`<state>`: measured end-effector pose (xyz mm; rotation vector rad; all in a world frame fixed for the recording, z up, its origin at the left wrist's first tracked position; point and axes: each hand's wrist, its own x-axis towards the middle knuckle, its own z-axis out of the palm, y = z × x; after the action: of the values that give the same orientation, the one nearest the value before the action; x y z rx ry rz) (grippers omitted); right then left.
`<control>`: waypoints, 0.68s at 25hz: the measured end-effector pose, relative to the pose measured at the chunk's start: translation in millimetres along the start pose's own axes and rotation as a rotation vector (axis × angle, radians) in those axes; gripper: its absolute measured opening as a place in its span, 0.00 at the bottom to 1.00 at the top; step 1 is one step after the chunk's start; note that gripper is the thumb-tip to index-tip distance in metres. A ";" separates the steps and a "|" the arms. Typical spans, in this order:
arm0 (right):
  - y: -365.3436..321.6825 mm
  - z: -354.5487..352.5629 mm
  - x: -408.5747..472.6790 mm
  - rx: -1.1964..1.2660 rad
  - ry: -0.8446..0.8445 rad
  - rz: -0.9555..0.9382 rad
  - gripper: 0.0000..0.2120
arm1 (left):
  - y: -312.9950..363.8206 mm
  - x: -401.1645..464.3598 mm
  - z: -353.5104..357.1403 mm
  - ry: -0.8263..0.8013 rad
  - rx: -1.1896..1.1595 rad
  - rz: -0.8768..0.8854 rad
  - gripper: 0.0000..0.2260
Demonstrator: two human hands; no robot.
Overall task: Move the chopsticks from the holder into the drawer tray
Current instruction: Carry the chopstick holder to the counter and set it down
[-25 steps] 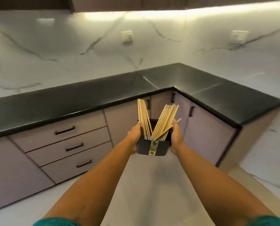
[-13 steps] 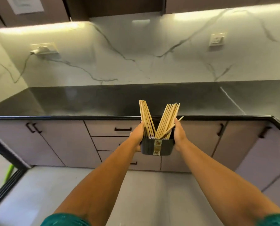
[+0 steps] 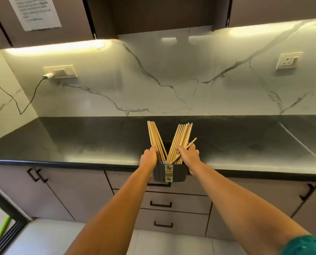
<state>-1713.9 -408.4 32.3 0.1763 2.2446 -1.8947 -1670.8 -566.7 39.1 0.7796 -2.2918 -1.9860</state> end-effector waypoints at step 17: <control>-21.3 82.3 209.4 0.270 0.054 0.086 0.20 | 36.5 219.2 -13.2 -0.107 -0.145 -0.070 0.15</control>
<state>-1916.2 -500.9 -7.9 0.3620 1.9691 -2.1626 -1871.6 -657.7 8.1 0.7708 -2.1702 -2.2471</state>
